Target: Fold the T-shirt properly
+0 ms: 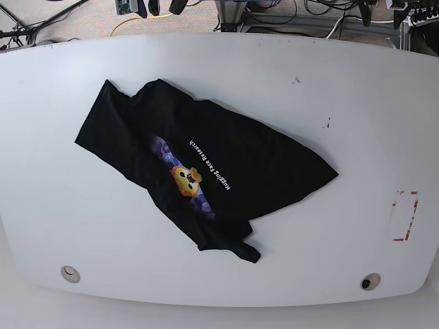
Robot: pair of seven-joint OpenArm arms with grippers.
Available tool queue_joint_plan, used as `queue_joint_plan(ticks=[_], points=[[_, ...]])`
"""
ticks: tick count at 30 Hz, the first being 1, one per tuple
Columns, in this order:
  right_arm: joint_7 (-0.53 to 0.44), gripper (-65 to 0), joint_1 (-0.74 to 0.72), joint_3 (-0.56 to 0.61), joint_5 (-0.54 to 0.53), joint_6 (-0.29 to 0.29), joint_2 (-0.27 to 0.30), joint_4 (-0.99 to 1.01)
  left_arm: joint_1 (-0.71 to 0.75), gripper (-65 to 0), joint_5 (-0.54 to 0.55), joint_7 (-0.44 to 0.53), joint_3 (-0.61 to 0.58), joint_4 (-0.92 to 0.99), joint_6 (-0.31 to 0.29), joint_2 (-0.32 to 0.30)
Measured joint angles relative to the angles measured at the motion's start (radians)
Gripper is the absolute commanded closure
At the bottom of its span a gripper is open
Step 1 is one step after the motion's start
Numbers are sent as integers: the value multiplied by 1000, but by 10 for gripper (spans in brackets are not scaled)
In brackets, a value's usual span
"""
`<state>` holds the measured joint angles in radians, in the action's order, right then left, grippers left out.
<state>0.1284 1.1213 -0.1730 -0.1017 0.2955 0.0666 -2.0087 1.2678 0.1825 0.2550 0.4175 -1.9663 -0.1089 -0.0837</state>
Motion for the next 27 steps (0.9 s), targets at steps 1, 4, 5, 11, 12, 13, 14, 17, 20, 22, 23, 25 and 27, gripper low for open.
queue_joint_plan(ticks=[1,4,5,11,12,13,14,17,20,22,23,25,27], points=[[10,-144,-15,0,1,2,0,3,-8,-383,0,-1,5,-1,-3,0],[7,-144,-84,0,2,-2,0,7,-64,-386,0,-15,10,2,0,-2],[4,-151,-110,0,0,-2,0,7,-90,-400,-1,-20,10,2,0,-3],[13,-155,-209,4,1,1,-5,7,-196,-558,-1,-77,7,-1,-3,-5],[12,-170,-231,4,1,2,-5,7,-214,-568,-1,-102,8,0,-3,-5],[15,-190,-253,4,0,2,-5,7,-245,-569,-1,-130,8,1,-3,-3],[21,-214,-276,4,0,-1,-5,6,-275,-567,-1,-146,7,2,-3,-2],[114,-300,-347,5,1,-1,-6,6,-349,-569,0,-217,8,0,-6,-3],[183,-344,-409,5,3,3,-6,7,-408,-568,-1,-307,10,1,-3,-3],[190,-361,-450,5,2,-1,-6,7,-455,-568,-1,-368,10,2,-4,-3],[190,-377,-467,5,0,1,-5,7,-474,-568,-1,-393,10,2,-3,-3],[192,-404,-500,11,0,0,-6,8,-521,-568,-1,-437,10,3,-4,-3],[215,-434,-532,32,3,-4,-5,8,-557,-571,0,-471,10,3,-4,-4]])
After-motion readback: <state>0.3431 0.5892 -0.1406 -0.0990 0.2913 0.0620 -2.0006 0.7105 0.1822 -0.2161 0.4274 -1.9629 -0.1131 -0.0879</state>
